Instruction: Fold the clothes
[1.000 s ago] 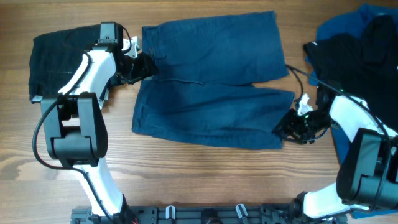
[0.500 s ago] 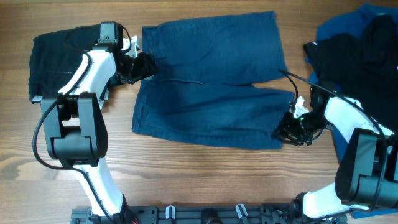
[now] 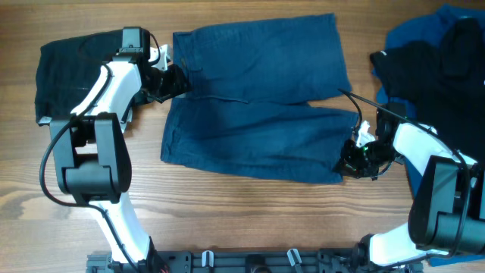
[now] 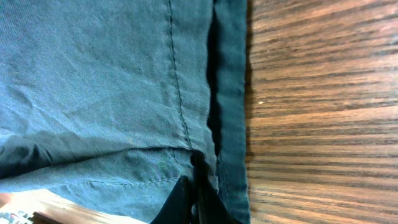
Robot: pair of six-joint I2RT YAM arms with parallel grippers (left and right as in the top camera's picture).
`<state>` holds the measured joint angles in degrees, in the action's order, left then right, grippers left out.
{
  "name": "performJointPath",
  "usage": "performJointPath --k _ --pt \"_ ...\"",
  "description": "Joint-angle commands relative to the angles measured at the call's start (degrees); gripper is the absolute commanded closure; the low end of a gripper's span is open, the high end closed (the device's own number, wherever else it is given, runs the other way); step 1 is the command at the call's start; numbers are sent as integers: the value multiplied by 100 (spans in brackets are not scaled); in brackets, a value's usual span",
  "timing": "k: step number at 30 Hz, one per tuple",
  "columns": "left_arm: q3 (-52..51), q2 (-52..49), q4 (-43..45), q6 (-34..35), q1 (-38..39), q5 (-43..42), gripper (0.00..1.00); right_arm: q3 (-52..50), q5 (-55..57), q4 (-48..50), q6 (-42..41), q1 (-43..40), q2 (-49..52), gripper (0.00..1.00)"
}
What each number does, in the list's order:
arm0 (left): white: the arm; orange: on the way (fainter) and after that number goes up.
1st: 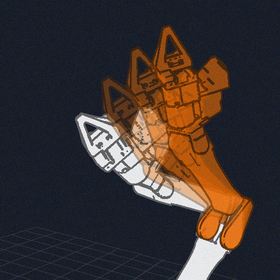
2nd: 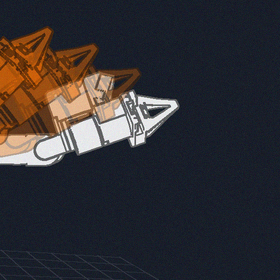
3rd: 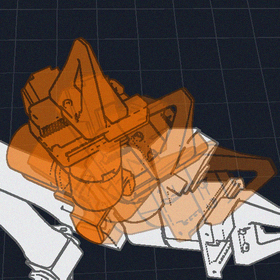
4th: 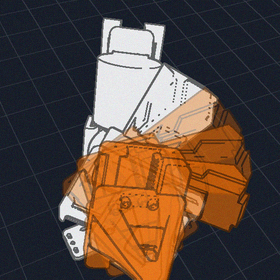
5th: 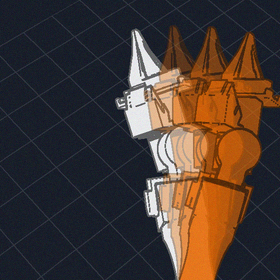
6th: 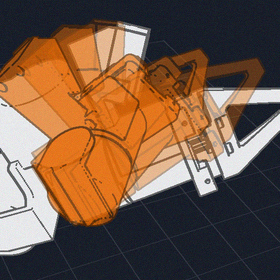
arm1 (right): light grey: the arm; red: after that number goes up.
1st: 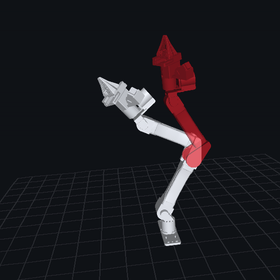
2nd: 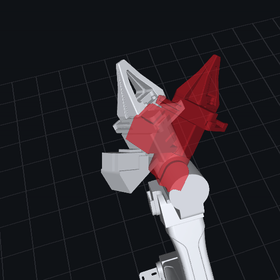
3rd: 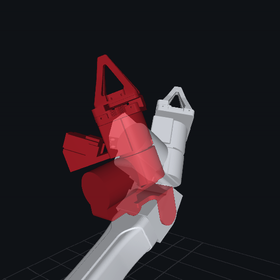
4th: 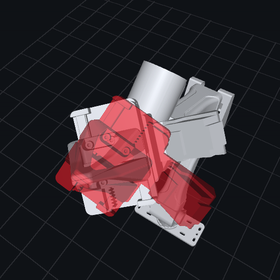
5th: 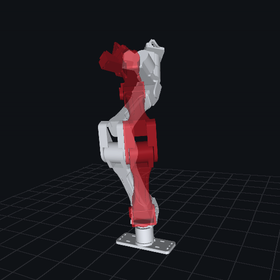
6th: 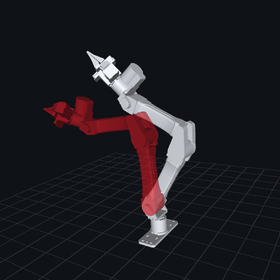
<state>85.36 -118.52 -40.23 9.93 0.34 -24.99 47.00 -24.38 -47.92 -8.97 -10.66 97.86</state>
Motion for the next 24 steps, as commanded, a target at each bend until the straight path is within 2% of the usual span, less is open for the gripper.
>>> performJointPath --k 1,4,8,10,12,14,16,24 --pt "13 -35 -7 -68 20 -94 56 -61 -94 15 -2 15 4 96" --pt "-11 -81 -118 -70 46 -94 52 -61 -94 17 0 15 4 96" --pt "-31 -251 -223 -70 96 -94 54 -61 -94 39 -2 15 4 96" --pt "-35 -332 -295 -70 96 -96 59 -61 -94 37 0 15 4 95" --pt "-35 -332 -348 -70 94 -96 67 -61 -94 57 -2 15 4 96" --pt "-35 -332 -417 -70 94 -94 84 -61 -94 57 -4 15 4 95" --pt "-35 -332 -433 -70 94 -92 96 -61 -94 50 -2 15 4 96" --pt "-39 -334 236 -70 94 407 96 76 57 -498 -17 -223 -175 96"
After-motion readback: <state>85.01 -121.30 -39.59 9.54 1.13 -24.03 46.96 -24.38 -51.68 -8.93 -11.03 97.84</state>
